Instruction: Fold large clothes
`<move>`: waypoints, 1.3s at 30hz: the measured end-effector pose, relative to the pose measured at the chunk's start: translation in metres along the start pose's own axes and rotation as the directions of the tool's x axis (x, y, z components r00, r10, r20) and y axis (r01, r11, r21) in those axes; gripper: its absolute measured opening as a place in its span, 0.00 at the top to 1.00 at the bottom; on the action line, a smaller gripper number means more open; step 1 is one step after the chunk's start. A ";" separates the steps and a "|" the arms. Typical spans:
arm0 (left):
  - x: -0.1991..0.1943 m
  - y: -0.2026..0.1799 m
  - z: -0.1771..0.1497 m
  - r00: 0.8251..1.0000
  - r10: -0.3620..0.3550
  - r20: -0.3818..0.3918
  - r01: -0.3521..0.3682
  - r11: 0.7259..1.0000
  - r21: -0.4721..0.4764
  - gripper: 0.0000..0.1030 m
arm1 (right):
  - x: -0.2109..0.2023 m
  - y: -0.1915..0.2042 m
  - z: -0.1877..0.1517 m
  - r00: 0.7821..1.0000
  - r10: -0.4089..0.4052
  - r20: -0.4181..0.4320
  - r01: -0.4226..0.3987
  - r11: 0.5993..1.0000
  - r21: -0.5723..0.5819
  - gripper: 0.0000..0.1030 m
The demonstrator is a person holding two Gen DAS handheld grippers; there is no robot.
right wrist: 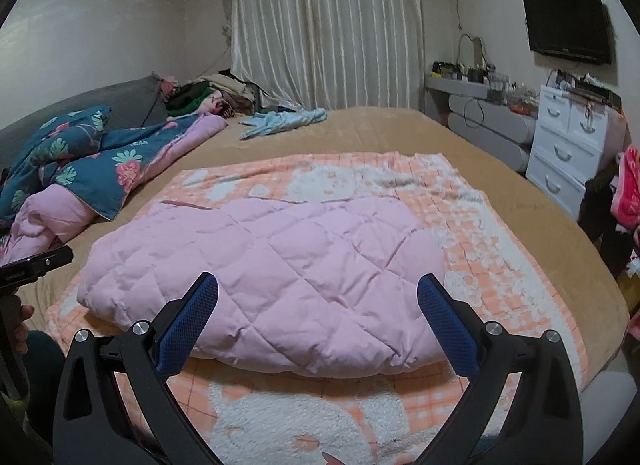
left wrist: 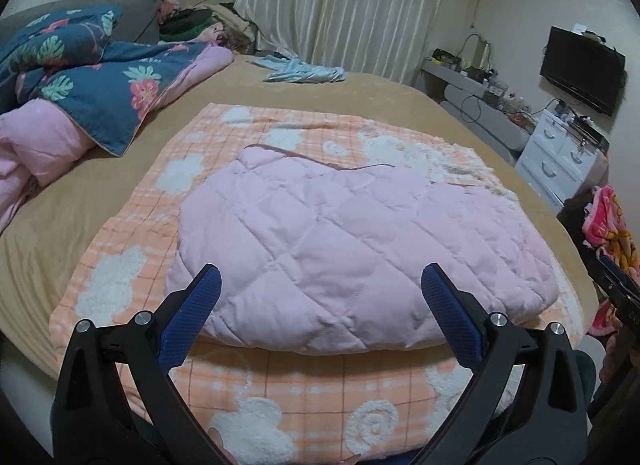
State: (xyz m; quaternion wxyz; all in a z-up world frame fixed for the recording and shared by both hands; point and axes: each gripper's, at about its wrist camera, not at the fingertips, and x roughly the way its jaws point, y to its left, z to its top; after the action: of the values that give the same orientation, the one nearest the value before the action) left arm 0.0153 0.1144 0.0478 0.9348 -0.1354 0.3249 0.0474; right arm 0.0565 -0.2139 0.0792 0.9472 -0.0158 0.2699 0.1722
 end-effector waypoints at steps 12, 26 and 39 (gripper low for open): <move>-0.028 -0.027 -0.022 0.997 -0.063 0.045 0.060 0.996 0.059 0.09 | -0.045 0.023 -0.004 0.997 0.025 0.076 -0.023 0.999 -0.039 0.04; -0.027 -0.036 -0.068 0.995 -0.096 0.024 0.094 0.992 0.080 0.09 | -0.036 0.057 -0.060 0.999 0.032 -0.044 -0.035 0.997 -0.063 0.04; -0.019 -0.035 -0.072 0.997 -0.077 -0.001 0.077 0.994 0.072 0.09 | -0.026 0.065 -0.065 0.995 0.069 -0.074 -0.073 0.996 -0.052 0.04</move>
State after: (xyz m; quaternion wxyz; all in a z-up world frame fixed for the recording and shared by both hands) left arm -0.0368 0.0608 0.0131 0.9405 -0.1141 0.3201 0.0000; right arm -0.0185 -0.1692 0.0414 0.9294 -0.0385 0.2995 0.2123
